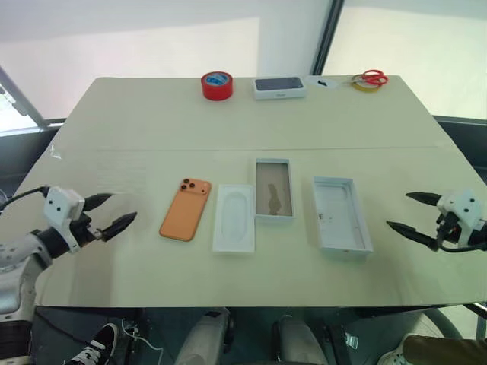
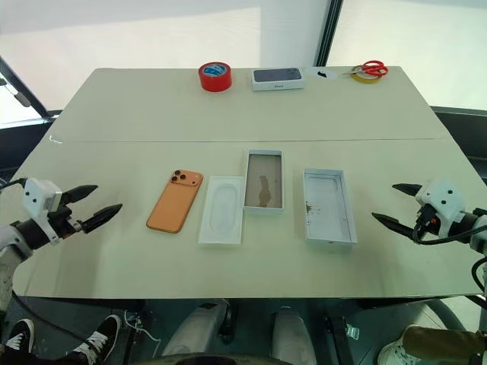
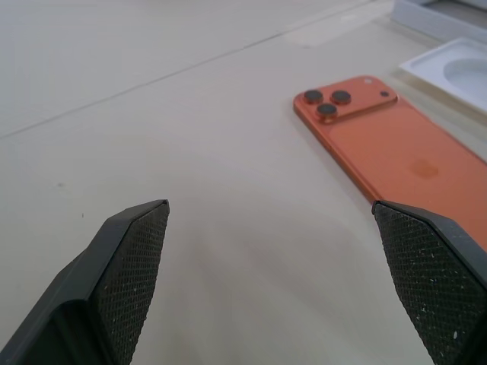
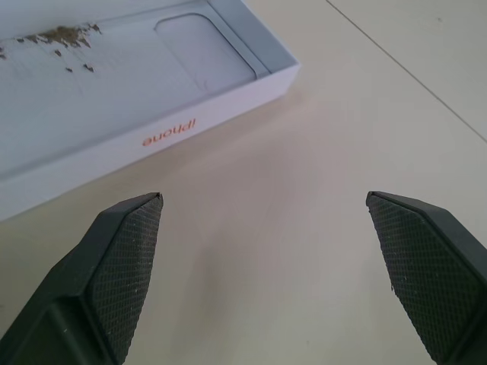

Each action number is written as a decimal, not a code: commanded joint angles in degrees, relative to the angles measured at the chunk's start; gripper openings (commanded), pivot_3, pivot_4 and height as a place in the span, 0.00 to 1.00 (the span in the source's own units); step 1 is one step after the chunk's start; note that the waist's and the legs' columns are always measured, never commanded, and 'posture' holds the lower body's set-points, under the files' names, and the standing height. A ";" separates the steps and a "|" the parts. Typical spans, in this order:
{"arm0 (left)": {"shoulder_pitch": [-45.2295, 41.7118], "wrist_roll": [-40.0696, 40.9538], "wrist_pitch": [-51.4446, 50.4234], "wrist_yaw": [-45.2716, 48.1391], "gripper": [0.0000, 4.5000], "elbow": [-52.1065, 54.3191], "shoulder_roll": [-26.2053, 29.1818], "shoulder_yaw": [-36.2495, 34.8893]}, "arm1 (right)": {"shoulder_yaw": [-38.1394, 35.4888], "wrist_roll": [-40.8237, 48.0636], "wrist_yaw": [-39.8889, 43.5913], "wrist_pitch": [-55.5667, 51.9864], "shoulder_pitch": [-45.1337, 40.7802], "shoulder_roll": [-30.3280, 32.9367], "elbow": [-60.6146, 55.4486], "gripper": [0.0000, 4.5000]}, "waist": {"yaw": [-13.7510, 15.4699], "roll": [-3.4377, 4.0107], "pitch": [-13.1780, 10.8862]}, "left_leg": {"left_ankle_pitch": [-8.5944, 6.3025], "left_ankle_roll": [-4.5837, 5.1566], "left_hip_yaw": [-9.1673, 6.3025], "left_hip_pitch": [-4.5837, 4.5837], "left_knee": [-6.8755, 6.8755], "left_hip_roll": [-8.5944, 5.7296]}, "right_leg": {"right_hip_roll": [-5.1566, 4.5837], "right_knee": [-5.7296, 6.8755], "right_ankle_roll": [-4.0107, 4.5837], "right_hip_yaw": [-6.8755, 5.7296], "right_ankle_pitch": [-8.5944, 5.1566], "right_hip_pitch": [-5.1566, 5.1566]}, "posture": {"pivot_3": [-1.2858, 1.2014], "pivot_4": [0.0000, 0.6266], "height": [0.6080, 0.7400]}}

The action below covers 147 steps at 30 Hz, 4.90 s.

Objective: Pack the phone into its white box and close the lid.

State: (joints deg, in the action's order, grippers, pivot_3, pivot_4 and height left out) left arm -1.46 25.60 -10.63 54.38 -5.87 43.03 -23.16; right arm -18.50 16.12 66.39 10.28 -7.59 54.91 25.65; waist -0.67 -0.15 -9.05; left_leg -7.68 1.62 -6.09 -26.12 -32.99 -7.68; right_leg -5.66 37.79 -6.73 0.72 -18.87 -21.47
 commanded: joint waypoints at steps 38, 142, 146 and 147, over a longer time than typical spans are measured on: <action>-13.67 34.24 -62.79 -32.89 1.00 20.62 -20.01 7.34 | 17.47 1.48 -3.15 -13.58 -7.17 -8.68 -35.89 1.00 | 1.00 -0.08 -0.01 | 0.02 0.02 -0.01 -0.01 -0.20 0.00 | 0.03 0.10 -0.09 -0.01 0.04 0.04 | 0.52 0.24 1.00; -22.86 48.96 -53.62 -45.21 0.00 6.13 -28.24 16.46 | 14.58 -0.60 -3.40 -22.25 -3.90 -6.06 -33.86 0.74 | 1.35 -0.27 -0.07 | 0.03 0.02 0.01 -0.08 -0.24 -0.02 | -0.01 -0.12 -0.03 -0.03 0.02 0.11 | 0.52 0.24 1.00; -23.63 49.98 -55.72 -45.93 0.31 5.21 -28.87 15.54 | 14.48 -0.37 -3.78 -22.25 -3.45 -6.02 -34.04 0.76 | 1.38 -0.28 -0.07 | 0.03 0.03 0.00 -0.08 -0.24 -0.02 | -0.01 -0.12 -0.04 -0.03 0.03 0.11 | 0.52 0.24 1.00; -23.71 50.24 -56.26 -45.89 0.43 5.30 -28.95 15.42 | 14.47 -0.29 -3.90 -22.29 -3.34 -6.08 -34.13 0.76 | 1.38 -0.28 -0.07 | 0.03 0.03 0.00 -0.08 -0.24 -0.02 | 0.00 -0.12 -0.04 -0.03 0.03 0.11 | 0.52 0.24 1.00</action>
State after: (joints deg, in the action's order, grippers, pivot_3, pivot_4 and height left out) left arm -23.94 74.46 -66.08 8.00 -1.55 14.37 -6.51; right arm -2.48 15.20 62.91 -12.70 -10.93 48.48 -6.64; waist 0.71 -0.42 -9.12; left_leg -7.65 1.65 -6.09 -26.20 -33.23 -7.71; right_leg -5.67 37.67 -6.78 0.69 -18.85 -21.35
